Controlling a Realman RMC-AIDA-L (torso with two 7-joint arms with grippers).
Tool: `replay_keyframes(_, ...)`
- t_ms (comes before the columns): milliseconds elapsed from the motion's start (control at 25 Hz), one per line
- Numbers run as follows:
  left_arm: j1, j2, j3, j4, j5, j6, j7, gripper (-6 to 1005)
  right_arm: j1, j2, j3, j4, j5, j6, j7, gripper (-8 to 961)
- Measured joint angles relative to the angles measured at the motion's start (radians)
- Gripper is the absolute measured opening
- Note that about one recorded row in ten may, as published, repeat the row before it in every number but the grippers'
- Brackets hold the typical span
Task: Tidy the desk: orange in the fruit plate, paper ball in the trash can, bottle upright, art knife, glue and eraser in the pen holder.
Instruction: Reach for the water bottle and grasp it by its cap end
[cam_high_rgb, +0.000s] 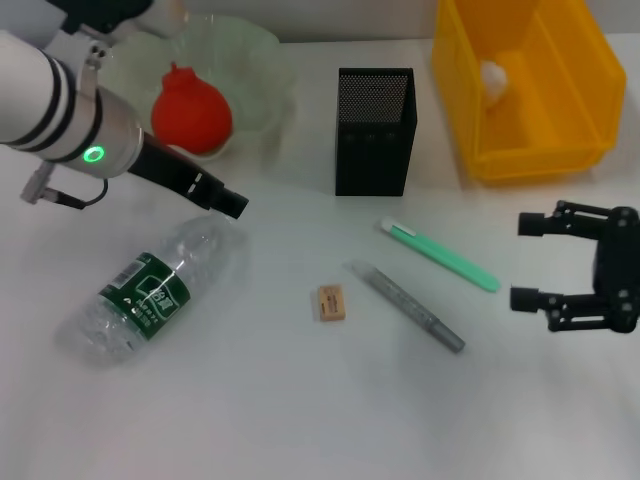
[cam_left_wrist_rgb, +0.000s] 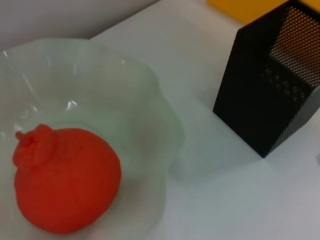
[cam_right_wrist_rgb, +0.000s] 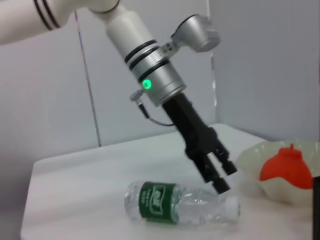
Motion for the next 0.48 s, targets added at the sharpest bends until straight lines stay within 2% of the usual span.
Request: replay_keyframes(480, -0.020, -0.003, 0.057, -0.085, 0.008, -0.056, -0.023, 813, 0.009, 0.005, -0.002, 0.008, -0.026, 0.019, -0.002, 842)
